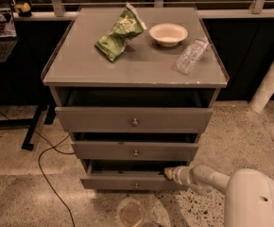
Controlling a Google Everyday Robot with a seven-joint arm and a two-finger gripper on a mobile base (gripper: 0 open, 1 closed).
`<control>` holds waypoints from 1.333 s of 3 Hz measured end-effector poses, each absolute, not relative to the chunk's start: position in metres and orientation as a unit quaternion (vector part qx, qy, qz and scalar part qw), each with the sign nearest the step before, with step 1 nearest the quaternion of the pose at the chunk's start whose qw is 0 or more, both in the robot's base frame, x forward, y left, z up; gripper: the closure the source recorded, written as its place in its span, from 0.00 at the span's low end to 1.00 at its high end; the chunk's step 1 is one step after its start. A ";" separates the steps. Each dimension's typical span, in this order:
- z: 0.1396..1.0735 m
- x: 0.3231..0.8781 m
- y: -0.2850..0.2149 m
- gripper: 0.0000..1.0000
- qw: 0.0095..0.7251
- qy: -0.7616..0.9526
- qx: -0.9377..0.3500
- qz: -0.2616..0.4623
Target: Open bottom drawer
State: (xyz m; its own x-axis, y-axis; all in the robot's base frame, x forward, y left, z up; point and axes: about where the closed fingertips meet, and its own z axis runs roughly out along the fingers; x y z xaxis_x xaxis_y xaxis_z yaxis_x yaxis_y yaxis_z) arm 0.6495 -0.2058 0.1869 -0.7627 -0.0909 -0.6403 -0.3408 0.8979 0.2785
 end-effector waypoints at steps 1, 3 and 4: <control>0.187 0.650 -0.206 1.00 0.324 0.919 -0.118 0.193; 0.179 0.637 -0.213 1.00 0.299 0.929 -0.114 0.187; 0.175 0.621 -0.212 1.00 0.279 0.933 -0.114 0.196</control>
Offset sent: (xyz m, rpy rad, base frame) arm -0.0440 -0.0333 -0.0509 -0.0680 0.1857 -0.0217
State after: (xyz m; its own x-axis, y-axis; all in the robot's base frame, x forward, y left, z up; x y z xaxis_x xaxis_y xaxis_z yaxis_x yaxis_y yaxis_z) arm 0.6213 -0.2120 0.1746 -0.8182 -0.1028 -0.5656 -0.3221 0.8969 0.3030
